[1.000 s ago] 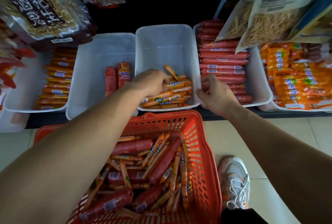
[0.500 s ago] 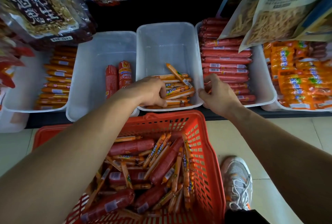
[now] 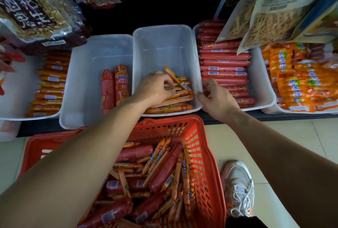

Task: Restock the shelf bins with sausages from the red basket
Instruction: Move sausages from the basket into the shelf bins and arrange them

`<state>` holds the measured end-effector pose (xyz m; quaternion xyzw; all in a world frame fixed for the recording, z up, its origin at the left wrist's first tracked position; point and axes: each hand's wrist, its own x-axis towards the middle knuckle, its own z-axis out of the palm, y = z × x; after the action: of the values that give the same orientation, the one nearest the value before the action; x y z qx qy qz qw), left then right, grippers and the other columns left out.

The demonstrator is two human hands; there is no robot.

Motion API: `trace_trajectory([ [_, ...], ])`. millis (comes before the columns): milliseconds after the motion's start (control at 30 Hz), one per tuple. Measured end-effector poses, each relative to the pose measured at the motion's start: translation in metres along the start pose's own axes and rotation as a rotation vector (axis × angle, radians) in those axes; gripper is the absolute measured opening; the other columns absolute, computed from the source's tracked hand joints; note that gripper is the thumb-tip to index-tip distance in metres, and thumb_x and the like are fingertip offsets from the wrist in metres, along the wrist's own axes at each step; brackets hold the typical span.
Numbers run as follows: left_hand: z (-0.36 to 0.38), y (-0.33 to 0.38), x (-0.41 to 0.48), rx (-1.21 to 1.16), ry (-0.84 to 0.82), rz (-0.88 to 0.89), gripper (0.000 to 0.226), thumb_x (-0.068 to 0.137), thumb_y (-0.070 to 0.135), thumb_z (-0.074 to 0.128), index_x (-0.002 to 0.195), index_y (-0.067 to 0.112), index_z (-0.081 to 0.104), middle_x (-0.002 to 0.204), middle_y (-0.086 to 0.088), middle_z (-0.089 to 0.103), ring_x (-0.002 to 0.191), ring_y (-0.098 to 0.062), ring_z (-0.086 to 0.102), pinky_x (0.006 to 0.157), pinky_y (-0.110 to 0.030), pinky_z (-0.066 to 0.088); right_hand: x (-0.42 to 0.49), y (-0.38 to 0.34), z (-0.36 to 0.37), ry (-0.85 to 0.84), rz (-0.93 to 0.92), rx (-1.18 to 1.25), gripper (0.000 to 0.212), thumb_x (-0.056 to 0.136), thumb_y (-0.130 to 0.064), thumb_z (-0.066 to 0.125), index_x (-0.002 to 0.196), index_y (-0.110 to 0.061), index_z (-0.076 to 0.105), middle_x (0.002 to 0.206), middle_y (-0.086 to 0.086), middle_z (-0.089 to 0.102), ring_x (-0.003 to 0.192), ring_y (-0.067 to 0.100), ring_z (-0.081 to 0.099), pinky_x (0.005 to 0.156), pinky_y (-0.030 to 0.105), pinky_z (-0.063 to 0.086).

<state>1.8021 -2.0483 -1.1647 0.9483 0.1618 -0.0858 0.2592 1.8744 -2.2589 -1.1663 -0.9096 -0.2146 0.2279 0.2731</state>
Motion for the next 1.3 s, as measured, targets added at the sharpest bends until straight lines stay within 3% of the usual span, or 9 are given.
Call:
trace_trajectory([
  [100, -0.003, 0.003, 0.019, 0.144, -0.028, 0.065, 0.057, 0.088, 0.044, 0.067, 0.141, 0.034, 0.047, 0.150, 0.004, 0.041, 0.140, -0.022, 0.033, 0.111, -0.042, 0.032, 0.000, 0.001, 0.001, -0.011, 0.012, 0.011, 0.036, 0.097, -0.045, 0.052, 0.127, -0.026, 0.046, 0.105, -0.004, 0.060, 0.091, 0.022, 0.062, 0.077, 0.040, 0.052],
  [200, -0.002, 0.006, 0.034, 0.284, -0.200, 0.043, 0.073, 0.092, 0.054, 0.056, 0.155, 0.033, 0.027, 0.163, 0.002, 0.023, 0.150, -0.024, 0.016, 0.120, -0.047, 0.017, 0.001, 0.003, 0.002, -0.016, 0.019, 0.001, 0.032, 0.097, -0.047, 0.050, 0.124, -0.030, 0.045, 0.102, -0.002, 0.063, 0.088, 0.024, 0.063, 0.076, 0.041, 0.051],
  [467, 0.007, -0.013, 0.009, 0.328, -0.113, -0.047, 0.056, 0.090, 0.065, 0.050, 0.132, 0.028, 0.055, 0.129, -0.004, 0.047, 0.124, -0.028, 0.046, 0.097, -0.046, 0.047, -0.001, 0.001, 0.002, -0.029, 0.027, -0.022, 0.029, 0.098, -0.046, 0.049, 0.121, -0.030, 0.043, 0.098, -0.003, 0.063, 0.087, 0.024, 0.063, 0.077, 0.042, 0.051],
  [567, 0.010, -0.007, 0.016, 0.190, -0.175, -0.063, 0.077, 0.090, 0.066, 0.051, 0.152, 0.027, 0.030, 0.156, -0.002, 0.030, 0.143, -0.028, 0.030, 0.113, -0.046, 0.033, -0.001, 0.001, 0.002, -0.028, 0.029, -0.013, 0.029, 0.098, -0.048, 0.048, 0.122, -0.032, 0.043, 0.099, -0.003, 0.064, 0.087, 0.023, 0.064, 0.079, 0.045, 0.054],
  [667, 0.016, -0.002, 0.023, 0.157, -0.265, -0.123, 0.084, 0.090, 0.071, 0.046, 0.157, 0.031, 0.016, 0.164, 0.002, 0.019, 0.149, -0.025, 0.020, 0.118, -0.045, 0.024, -0.001, 0.001, 0.002, -0.030, 0.030, -0.009, 0.029, 0.098, -0.047, 0.048, 0.122, -0.032, 0.043, 0.100, -0.002, 0.065, 0.088, 0.023, 0.064, 0.080, 0.045, 0.054],
  [900, 0.015, -0.003, 0.012, 0.223, -0.257, -0.080, 0.076, 0.093, 0.068, 0.041, 0.156, 0.031, 0.022, 0.161, 0.003, 0.027, 0.144, -0.027, 0.032, 0.114, -0.039, 0.031, -0.001, -0.001, 0.000, -0.046, 0.031, -0.028, 0.028, 0.099, -0.045, 0.047, 0.121, -0.029, 0.042, 0.102, 0.002, 0.065, 0.089, 0.027, 0.063, 0.079, 0.044, 0.052],
  [1067, -0.013, 0.011, -0.026, 0.013, -0.151, -0.085, 0.067, 0.097, 0.055, 0.050, 0.155, 0.028, 0.029, 0.160, 0.001, 0.031, 0.143, -0.025, 0.036, 0.114, -0.041, 0.034, -0.009, -0.019, -0.009, -0.029, 0.002, -0.260, 0.047, 0.098, -0.045, 0.048, 0.137, -0.018, 0.042, 0.132, 0.012, 0.050, 0.116, 0.036, 0.054, 0.085, 0.045, 0.046],
  [1200, -0.061, 0.012, -0.082, 0.031, -0.034, -0.061, 0.056, 0.096, 0.049, 0.055, 0.147, 0.027, 0.043, 0.148, 0.001, 0.048, 0.129, -0.020, 0.049, 0.103, -0.034, 0.041, -0.021, -0.062, -0.041, -0.092, -0.143, -0.498, 0.054, 0.096, -0.042, 0.051, 0.142, -0.016, 0.041, 0.139, 0.015, 0.043, 0.126, 0.038, 0.046, 0.095, 0.050, 0.045],
  [1300, -0.092, 0.006, -0.133, 0.054, -0.006, -0.131, 0.047, 0.097, 0.043, 0.055, 0.141, 0.028, 0.048, 0.144, 0.001, 0.051, 0.124, -0.020, 0.054, 0.091, -0.030, 0.041, -0.035, -0.101, -0.063, -0.187, -0.248, -0.600, 0.047, 0.094, -0.041, 0.053, 0.134, -0.017, 0.045, 0.130, 0.012, 0.045, 0.118, 0.036, 0.050, 0.090, 0.047, 0.047],
])
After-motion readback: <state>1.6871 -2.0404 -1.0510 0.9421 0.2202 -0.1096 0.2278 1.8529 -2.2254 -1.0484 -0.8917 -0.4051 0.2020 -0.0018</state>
